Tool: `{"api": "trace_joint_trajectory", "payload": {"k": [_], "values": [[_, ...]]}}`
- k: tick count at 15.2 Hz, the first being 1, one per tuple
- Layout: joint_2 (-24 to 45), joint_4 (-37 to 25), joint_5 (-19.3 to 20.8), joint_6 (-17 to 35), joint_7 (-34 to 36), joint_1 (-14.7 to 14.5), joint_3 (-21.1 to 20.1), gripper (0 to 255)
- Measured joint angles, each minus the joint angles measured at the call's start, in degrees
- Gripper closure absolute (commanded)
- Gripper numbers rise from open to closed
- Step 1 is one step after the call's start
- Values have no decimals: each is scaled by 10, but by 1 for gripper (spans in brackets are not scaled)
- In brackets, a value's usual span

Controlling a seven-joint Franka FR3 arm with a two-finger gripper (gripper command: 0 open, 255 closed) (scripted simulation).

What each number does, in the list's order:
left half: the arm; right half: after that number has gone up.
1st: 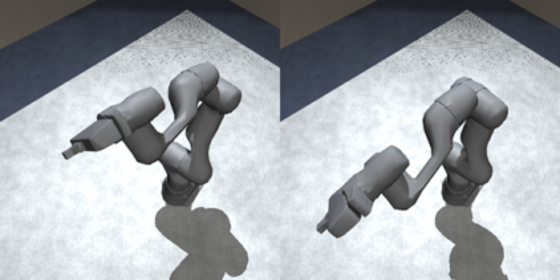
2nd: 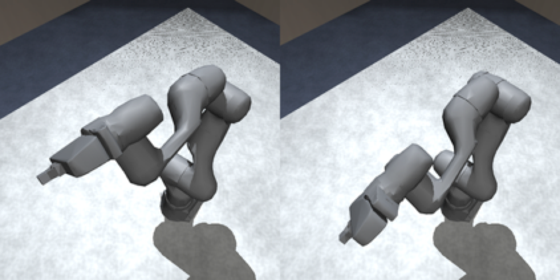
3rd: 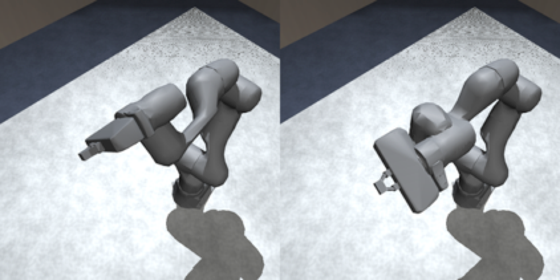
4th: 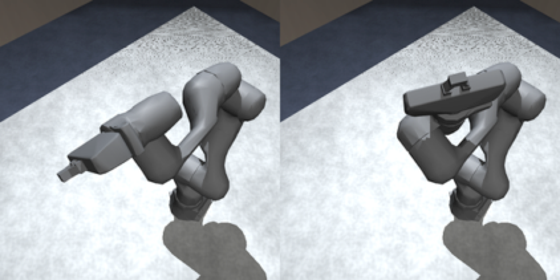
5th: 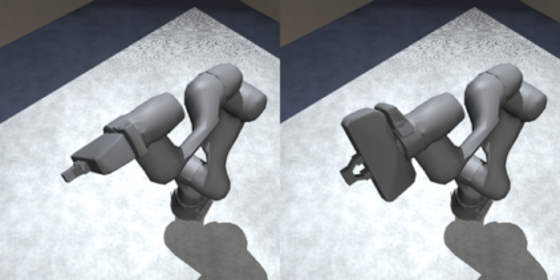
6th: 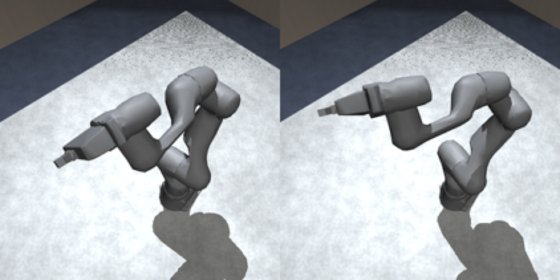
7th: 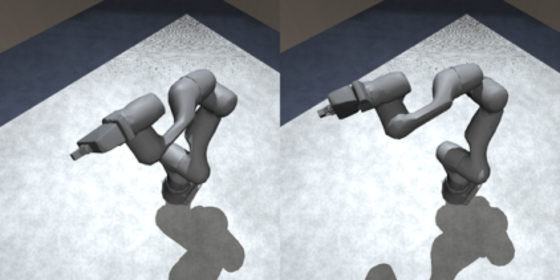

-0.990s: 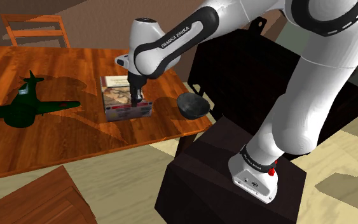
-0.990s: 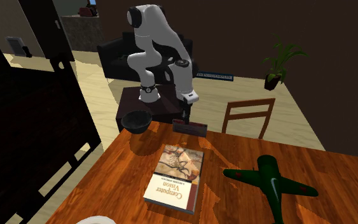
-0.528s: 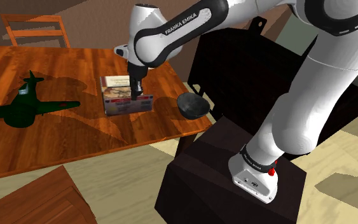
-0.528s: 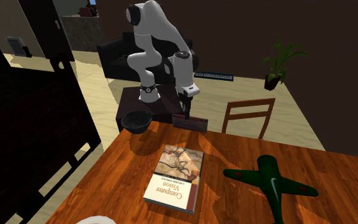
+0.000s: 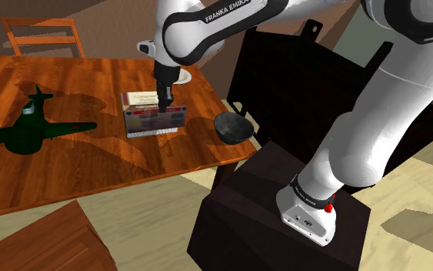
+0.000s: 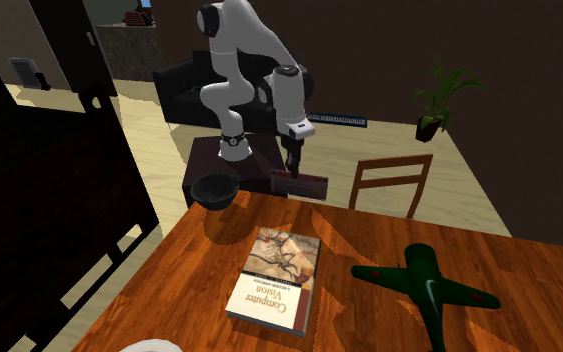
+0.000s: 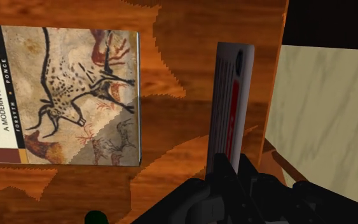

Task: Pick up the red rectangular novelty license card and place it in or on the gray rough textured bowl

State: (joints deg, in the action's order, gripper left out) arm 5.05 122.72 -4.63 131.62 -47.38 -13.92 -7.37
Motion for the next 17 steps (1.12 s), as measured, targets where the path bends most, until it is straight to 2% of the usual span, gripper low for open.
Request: {"api": "trace_joint_trajectory", "payload": {"k": [8,17], "values": [[-27,-31,-1,-58,2,1,1,255],[-157,85,-15,-79,-90,41,47,255]]}}
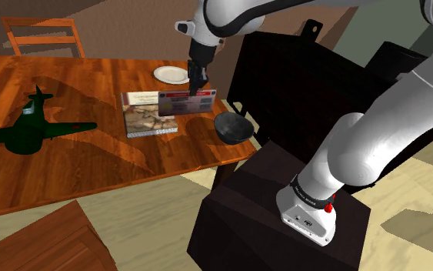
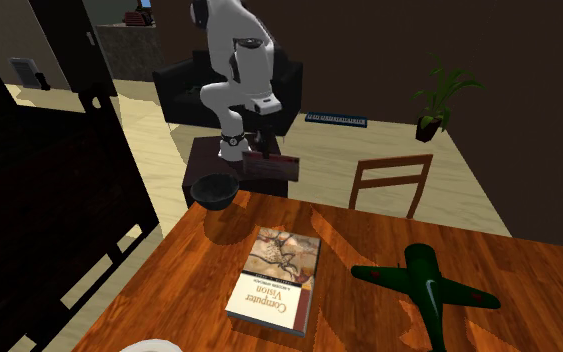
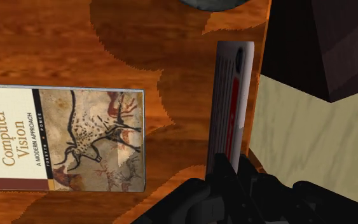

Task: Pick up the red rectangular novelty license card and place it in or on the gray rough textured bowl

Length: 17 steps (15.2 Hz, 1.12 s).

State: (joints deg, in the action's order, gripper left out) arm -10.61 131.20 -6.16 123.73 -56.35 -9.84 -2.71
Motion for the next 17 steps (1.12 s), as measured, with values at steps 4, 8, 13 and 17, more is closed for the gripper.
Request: {"api": "trace_joint_trajectory", "payload": {"k": [4,8,13,17], "values": [[-52,42,5,-14,-51,23,33,255],[-103,78,17,-33,-95,45,64,255],[-157,105,42,-64,-155,78,110,255],[-192,120,66,-86,-205,107,149,255]]}}
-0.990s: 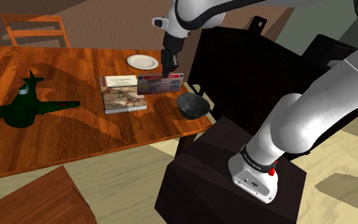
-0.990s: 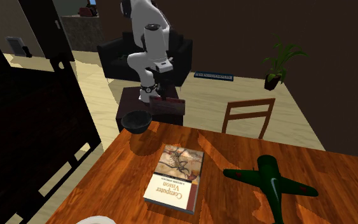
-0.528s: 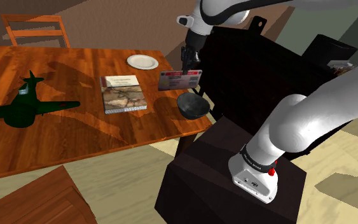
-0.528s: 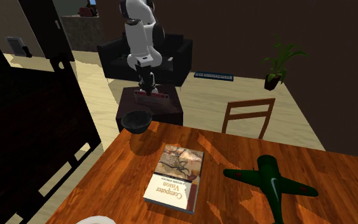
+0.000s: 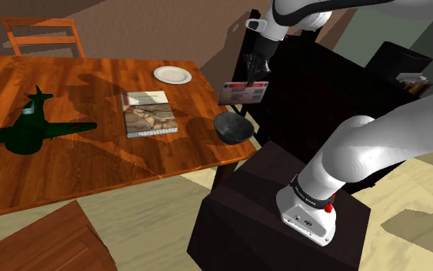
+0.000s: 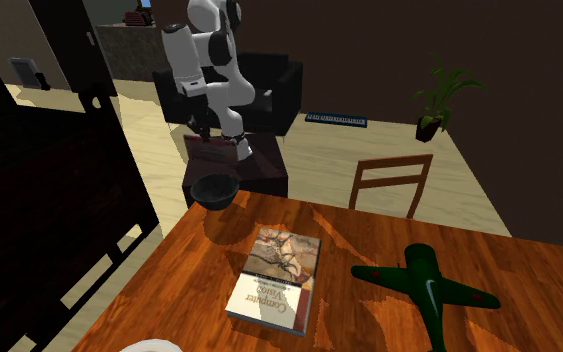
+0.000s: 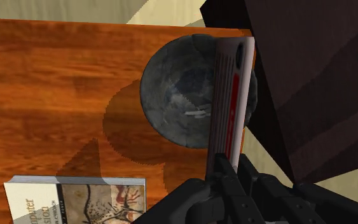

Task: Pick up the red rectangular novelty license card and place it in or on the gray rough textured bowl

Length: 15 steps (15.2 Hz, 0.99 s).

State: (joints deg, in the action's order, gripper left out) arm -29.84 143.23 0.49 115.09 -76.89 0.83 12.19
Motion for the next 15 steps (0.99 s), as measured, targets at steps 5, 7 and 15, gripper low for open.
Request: {"api": "trace_joint_trajectory", "payload": {"k": [5,7,15], "values": [[6,17,7,22,-19,8,15,255],[12,28,7,39,-24,9,19,255],[40,70,4,107,-32,7,27,255]]}}
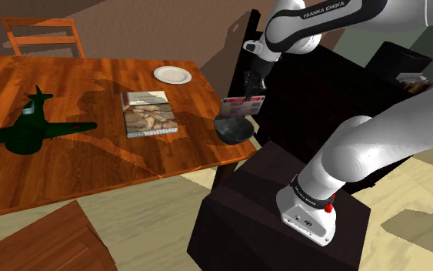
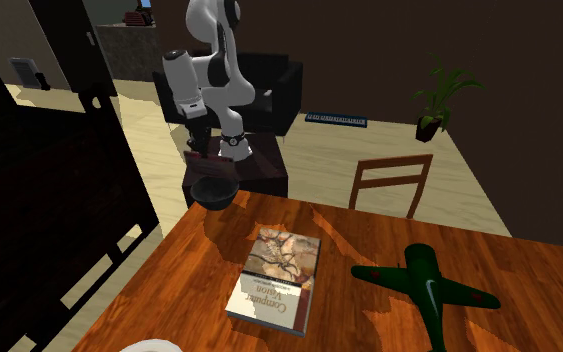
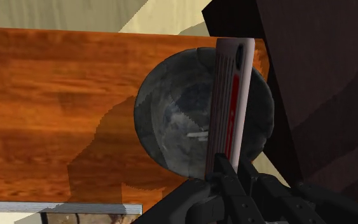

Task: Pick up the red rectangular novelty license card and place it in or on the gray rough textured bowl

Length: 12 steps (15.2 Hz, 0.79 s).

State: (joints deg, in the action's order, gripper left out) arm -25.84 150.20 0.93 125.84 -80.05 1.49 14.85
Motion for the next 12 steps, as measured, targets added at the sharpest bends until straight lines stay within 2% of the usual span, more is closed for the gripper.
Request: {"api": "trace_joint_trajectory", "payload": {"k": [8,12], "values": [[42,36,-8,77,-12,-6,9,255],[48,38,-10,87,-15,-6,11,255]]}}
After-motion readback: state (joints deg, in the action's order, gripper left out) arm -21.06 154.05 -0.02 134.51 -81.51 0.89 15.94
